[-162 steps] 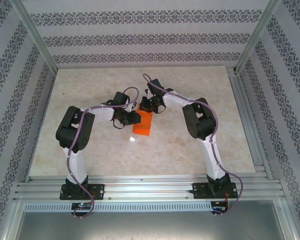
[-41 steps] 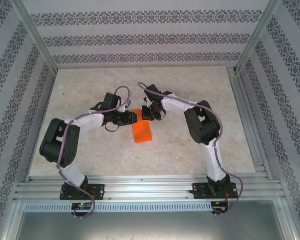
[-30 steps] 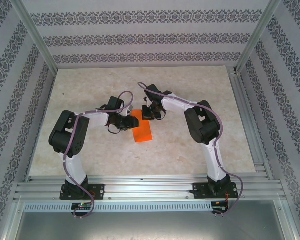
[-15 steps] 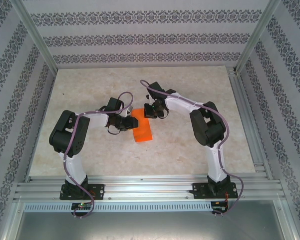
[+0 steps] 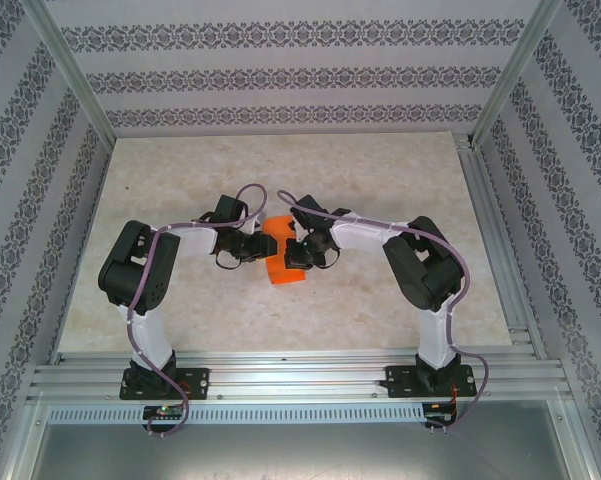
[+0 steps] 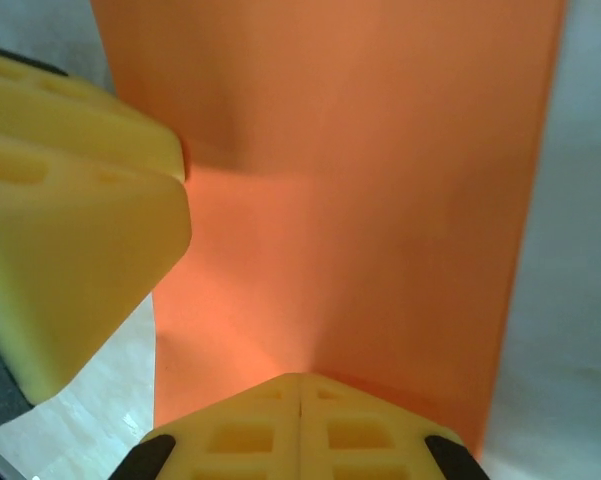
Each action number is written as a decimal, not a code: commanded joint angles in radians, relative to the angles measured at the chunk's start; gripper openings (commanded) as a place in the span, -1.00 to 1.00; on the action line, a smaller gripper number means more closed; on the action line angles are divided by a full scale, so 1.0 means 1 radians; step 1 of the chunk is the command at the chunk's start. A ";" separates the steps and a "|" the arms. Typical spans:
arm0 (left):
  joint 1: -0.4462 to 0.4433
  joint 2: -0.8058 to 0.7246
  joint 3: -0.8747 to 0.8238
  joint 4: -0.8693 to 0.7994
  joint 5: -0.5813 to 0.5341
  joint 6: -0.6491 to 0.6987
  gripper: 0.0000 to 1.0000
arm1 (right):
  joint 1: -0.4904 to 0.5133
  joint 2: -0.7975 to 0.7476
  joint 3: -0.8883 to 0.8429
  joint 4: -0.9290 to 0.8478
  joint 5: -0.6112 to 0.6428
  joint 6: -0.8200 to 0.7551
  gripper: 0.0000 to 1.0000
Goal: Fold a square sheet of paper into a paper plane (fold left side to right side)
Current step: Hold the square sheet of paper at the center of the table.
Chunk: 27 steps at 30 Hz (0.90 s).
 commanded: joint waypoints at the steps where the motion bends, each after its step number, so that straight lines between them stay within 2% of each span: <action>1: -0.031 0.067 -0.036 -0.026 -0.088 0.015 -0.36 | 0.000 -0.002 -0.029 0.016 0.010 0.006 -0.89; 8: -0.030 0.067 -0.026 -0.040 -0.094 0.022 -0.36 | -0.005 0.011 -0.066 -0.025 0.064 -0.027 -0.89; 18: -0.030 0.073 -0.021 -0.048 -0.102 0.026 -0.34 | -0.007 0.016 -0.055 -0.045 0.067 -0.040 -0.90; 27: 0.013 0.100 0.117 -0.142 -0.118 0.070 -0.31 | -0.003 0.026 -0.108 -0.071 0.098 -0.059 -0.89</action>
